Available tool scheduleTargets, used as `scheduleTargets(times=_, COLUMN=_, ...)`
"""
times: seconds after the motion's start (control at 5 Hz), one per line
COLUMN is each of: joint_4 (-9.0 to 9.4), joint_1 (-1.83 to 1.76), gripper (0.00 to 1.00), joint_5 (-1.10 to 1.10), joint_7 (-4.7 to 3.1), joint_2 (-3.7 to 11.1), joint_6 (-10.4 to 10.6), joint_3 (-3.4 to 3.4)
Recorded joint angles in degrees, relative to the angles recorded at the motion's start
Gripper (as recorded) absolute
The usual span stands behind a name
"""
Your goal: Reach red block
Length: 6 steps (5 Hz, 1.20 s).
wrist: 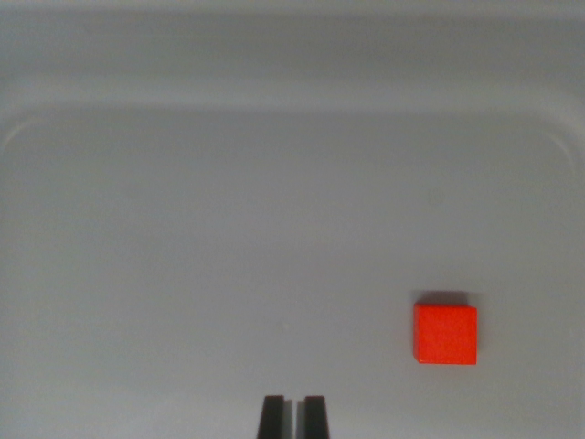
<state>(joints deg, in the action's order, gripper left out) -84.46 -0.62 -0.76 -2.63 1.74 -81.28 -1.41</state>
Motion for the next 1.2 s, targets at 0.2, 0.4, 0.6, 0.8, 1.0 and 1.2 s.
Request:
scheduleTargets(times=0.2, joint_4=1.34, joint_1=0.33, gripper=0.0, joint_5=0.0, joint_7=-0.1, joint_2=0.82, joint_6=2.06, joint_3=-0.29)
scheduleTargets(times=0.4, joint_4=1.34, joint_1=0.33, gripper=0.0, joint_5=0.0, joint_7=-0.1, joint_2=0.82, joint_6=2.06, joint_3=-0.29)
scheduleTargets(times=0.6, joint_4=2.8, joint_1=0.69, gripper=0.0, joint_5=0.01, joint_7=-0.21, joint_2=1.71, joint_6=4.31, joint_3=-0.6)
scheduleTargets(times=0.8, joint_4=2.8, joint_1=0.69, gripper=0.0, joint_5=0.01, joint_7=-0.21, joint_2=1.71, joint_6=4.31, joint_3=-0.6)
scheduleTargets(times=1.0, joint_4=4.28, joint_1=1.05, gripper=0.0, joint_5=0.01, joint_7=-0.32, joint_2=2.61, joint_6=6.58, joint_3=-0.92)
scheduleTargets(times=1.2, joint_4=4.28, joint_1=1.05, gripper=0.0, joint_5=0.01, joint_7=-0.32, joint_2=2.61, joint_6=6.58, joint_3=-0.92)
